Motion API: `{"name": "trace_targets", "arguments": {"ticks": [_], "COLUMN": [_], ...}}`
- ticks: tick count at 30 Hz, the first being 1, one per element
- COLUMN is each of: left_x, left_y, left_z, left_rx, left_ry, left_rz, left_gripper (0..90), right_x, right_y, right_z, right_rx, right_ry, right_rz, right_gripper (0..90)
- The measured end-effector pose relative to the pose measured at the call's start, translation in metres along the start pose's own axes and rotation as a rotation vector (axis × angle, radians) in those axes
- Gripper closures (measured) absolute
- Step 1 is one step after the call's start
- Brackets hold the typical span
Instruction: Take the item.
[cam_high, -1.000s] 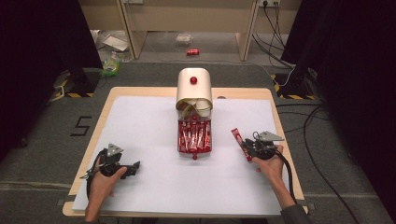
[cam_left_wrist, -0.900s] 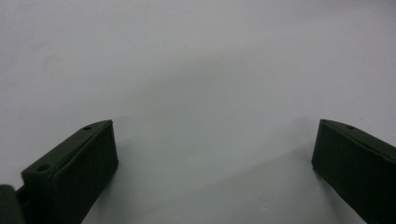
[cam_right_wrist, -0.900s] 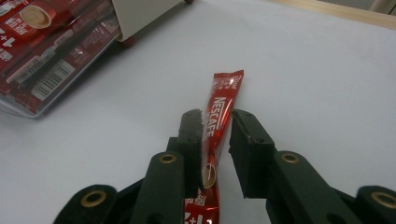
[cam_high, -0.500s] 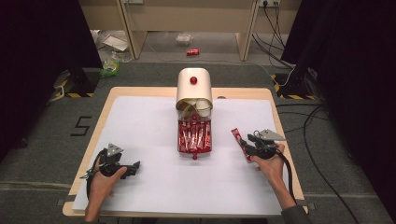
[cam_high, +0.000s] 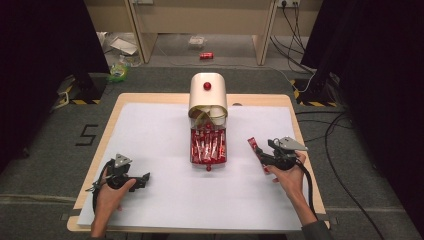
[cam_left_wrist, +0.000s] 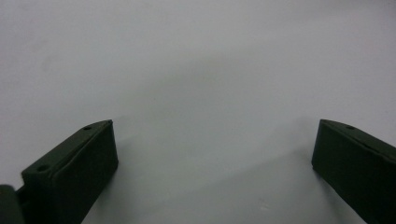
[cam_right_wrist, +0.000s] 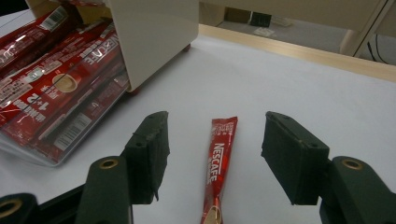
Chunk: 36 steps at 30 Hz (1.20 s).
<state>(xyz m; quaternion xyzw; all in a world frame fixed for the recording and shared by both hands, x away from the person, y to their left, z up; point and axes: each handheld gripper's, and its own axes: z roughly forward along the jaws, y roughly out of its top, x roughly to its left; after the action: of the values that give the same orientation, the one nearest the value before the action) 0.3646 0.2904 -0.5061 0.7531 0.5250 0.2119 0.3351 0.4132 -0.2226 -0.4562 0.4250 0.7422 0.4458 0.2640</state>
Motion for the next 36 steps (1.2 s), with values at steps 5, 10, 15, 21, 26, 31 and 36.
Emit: {"name": "trace_targets", "arguments": {"ticks": [5,10,15,21,26,31,36], "left_x": [0.000,0.000,0.000,0.000,0.000,0.000,0.000], "left_y": [0.000,0.000,0.000,0.000,0.000,0.000,0.000], "left_z": [0.000,0.000,0.000,0.000,0.000,0.000,0.000], "left_rx": [0.000,0.000,0.000,-0.001,-0.001,-0.001,-0.001], "left_ry": [0.000,-0.001,-0.001,-0.001,-0.001,-0.001,-0.001], "left_rz": [-0.001,-0.001,-0.001,-0.001,-0.001,-0.002,-0.002], "left_gripper": [0.0,0.0,0.0,0.0,0.0,0.0,0.0], "right_x": [0.005,0.009,0.014,0.023,0.028,0.031,0.035], "right_y": [0.002,0.002,0.004,0.007,0.007,0.007,0.007], "right_z": [0.000,0.000,-0.002,-0.003,-0.003,-0.002,-0.002], "right_rx": [-0.006,-0.012,-0.025,-0.039,-0.041,-0.042,-0.048], "right_ry": [0.010,0.019,0.014,0.034,0.050,0.058,0.072], "right_rz": [-0.009,-0.002,-0.018,-0.033,-0.031,-0.036,-0.040], "right_gripper": [38.3,34.7,32.0,31.2,31.0,31.0,31.0]}}
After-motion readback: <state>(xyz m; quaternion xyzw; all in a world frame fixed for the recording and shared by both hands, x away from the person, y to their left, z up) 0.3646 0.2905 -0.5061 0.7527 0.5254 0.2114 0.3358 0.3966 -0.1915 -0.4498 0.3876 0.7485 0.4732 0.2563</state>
